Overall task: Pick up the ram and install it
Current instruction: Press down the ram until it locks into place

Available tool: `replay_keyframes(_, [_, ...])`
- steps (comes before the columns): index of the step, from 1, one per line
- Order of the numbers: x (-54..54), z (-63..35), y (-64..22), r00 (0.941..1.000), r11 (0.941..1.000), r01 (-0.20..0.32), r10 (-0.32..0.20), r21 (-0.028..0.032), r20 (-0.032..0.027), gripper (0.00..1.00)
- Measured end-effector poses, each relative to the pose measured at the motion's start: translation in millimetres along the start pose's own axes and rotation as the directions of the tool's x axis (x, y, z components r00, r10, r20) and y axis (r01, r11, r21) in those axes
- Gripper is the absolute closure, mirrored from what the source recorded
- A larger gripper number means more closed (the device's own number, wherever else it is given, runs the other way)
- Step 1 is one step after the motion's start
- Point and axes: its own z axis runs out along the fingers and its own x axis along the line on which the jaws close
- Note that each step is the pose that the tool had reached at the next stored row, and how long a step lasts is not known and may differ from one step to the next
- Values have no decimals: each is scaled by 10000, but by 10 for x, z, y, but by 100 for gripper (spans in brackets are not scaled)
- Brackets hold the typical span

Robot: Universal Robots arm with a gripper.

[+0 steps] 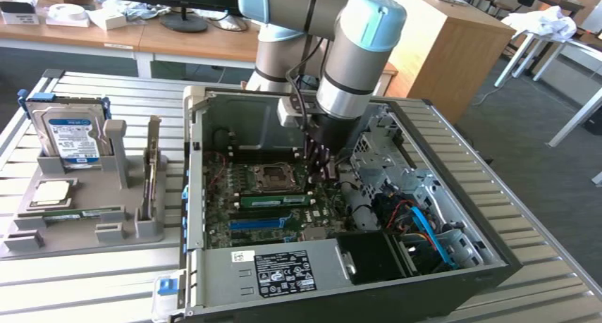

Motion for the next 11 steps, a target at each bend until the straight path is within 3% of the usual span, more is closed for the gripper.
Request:
replay_keyframes(7, [0,0,-88,10000,10000,0,0,1,3,90])
replay_keyframes(11, [0,23,-91,10000,10000,0,0,0,4,90])
